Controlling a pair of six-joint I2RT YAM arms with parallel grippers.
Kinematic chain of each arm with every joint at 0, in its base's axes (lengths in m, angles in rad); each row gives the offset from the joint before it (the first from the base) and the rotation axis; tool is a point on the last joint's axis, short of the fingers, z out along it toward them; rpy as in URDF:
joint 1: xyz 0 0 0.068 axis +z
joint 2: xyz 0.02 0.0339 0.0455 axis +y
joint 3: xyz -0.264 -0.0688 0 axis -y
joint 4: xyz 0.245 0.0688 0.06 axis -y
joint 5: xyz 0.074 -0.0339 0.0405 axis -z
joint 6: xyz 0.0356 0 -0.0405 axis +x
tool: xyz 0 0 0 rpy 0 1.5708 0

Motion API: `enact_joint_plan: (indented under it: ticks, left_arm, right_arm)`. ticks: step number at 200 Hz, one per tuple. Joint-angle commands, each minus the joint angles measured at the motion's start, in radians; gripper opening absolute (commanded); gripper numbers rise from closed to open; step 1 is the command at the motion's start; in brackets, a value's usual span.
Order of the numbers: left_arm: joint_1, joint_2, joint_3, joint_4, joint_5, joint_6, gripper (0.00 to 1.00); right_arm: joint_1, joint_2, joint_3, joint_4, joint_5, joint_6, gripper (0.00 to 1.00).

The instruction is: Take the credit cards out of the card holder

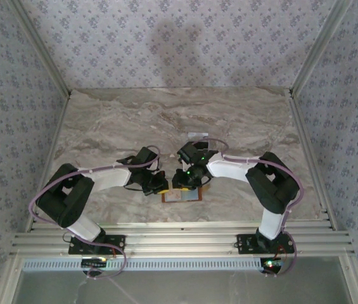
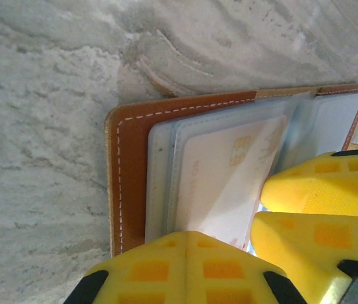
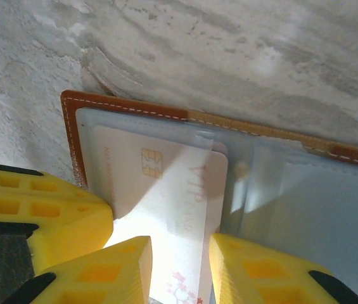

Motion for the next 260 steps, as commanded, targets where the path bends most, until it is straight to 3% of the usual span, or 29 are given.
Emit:
enact_joint_plan:
  ticks: [1, 43, 195, 260]
  left_arm:
    - [-0.005, -0.015, -0.022, -0.051, -0.039, 0.008, 0.01]
    - [-0.005, -0.013, -0.025, -0.050, -0.042, 0.007, 0.02]
    - [-0.011, 0.039, -0.042, -0.007, -0.026, 0.003, 0.01]
    - [-0.016, 0.043, -0.042, -0.003, -0.027, -0.001, 0.01]
  right_arm:
    - [-0.007, -0.011, -0.007, -0.103, 0.072, -0.023, 0.32]
    - [-0.007, -0.012, -0.009, -0.093, 0.061, -0.025, 0.32]
    - [-0.061, -0.076, -0.220, 0.342, -0.186, 0.097, 0.31]
    - [-0.082, -0.110, -0.292, 0.473, -0.224, 0.131, 0.20]
